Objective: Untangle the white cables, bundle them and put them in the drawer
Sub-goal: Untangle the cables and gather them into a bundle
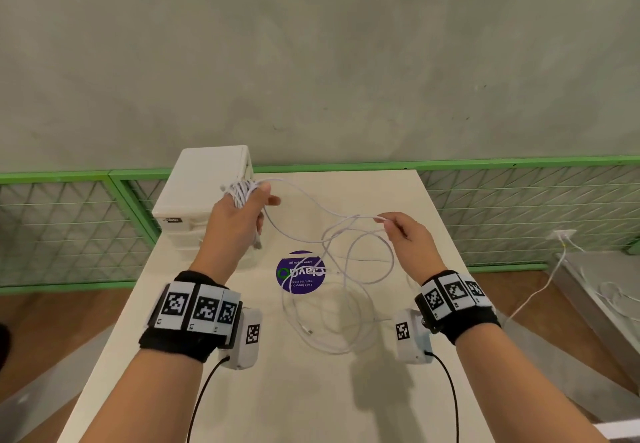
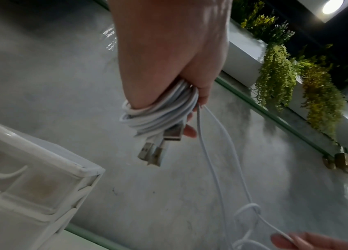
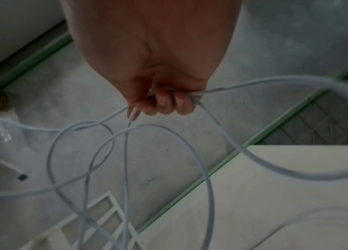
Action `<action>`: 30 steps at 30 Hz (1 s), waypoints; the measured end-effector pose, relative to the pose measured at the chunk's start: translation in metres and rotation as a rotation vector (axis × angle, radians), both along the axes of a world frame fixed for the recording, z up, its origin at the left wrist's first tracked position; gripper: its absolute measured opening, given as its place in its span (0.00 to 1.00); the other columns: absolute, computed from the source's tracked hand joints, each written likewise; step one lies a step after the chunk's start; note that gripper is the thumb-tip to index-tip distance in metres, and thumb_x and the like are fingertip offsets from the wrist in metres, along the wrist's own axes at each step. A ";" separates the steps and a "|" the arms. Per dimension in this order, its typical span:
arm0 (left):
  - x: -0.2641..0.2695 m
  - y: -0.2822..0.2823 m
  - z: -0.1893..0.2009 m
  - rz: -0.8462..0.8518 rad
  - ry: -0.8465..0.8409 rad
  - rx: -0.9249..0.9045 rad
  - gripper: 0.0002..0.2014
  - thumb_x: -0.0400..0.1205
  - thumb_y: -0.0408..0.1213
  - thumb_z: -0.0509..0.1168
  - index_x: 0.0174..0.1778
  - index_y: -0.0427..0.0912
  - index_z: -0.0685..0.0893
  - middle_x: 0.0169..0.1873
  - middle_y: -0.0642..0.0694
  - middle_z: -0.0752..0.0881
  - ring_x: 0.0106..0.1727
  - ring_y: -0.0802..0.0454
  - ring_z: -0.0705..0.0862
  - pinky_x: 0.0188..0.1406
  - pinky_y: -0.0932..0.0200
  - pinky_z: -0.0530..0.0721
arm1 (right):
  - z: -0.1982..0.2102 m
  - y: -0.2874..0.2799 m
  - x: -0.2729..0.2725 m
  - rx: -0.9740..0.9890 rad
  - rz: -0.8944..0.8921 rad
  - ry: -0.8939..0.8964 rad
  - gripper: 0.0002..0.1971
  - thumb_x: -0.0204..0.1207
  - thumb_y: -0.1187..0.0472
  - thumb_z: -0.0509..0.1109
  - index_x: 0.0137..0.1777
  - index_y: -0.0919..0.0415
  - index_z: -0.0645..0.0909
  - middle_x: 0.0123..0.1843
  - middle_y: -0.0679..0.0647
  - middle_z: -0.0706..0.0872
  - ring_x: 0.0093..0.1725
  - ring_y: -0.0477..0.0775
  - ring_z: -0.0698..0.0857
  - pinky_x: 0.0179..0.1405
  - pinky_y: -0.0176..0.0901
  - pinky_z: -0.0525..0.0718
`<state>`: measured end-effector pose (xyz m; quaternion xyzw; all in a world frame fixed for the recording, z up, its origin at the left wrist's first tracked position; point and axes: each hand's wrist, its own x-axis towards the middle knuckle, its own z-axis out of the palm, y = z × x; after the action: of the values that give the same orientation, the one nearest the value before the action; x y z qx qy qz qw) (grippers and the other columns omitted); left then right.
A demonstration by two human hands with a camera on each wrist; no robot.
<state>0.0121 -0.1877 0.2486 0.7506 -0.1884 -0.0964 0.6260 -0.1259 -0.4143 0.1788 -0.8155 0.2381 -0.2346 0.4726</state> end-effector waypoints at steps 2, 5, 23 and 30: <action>-0.003 -0.006 0.005 -0.029 0.010 -0.047 0.17 0.85 0.47 0.60 0.47 0.35 0.84 0.29 0.46 0.87 0.24 0.54 0.73 0.26 0.56 0.76 | 0.007 0.006 -0.001 0.069 0.034 -0.004 0.10 0.76 0.55 0.71 0.56 0.49 0.82 0.49 0.38 0.83 0.46 0.38 0.79 0.48 0.32 0.76; -0.009 -0.014 0.013 0.029 0.013 -0.124 0.16 0.85 0.46 0.60 0.38 0.37 0.79 0.21 0.50 0.81 0.21 0.55 0.73 0.22 0.65 0.74 | 0.007 0.010 0.001 0.026 0.040 0.054 0.26 0.64 0.49 0.80 0.62 0.40 0.77 0.61 0.42 0.79 0.57 0.44 0.78 0.57 0.35 0.74; 0.007 -0.002 0.009 0.127 0.043 -0.239 0.12 0.85 0.45 0.62 0.40 0.42 0.74 0.16 0.56 0.74 0.20 0.58 0.69 0.21 0.66 0.70 | -0.011 -0.005 0.003 -0.173 -0.151 -0.102 0.01 0.73 0.61 0.74 0.42 0.56 0.86 0.53 0.53 0.76 0.58 0.50 0.76 0.59 0.38 0.71; 0.005 -0.006 -0.011 0.097 0.183 -0.075 0.14 0.76 0.48 0.73 0.40 0.41 0.80 0.20 0.52 0.75 0.21 0.55 0.69 0.21 0.64 0.71 | 0.006 0.021 0.012 0.024 -0.012 -0.164 0.11 0.78 0.67 0.67 0.38 0.50 0.80 0.40 0.50 0.83 0.40 0.42 0.81 0.45 0.29 0.79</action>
<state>0.0172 -0.1939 0.2377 0.7230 -0.0976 -0.1270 0.6720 -0.1140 -0.3938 0.1850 -0.7863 0.2061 -0.3006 0.4989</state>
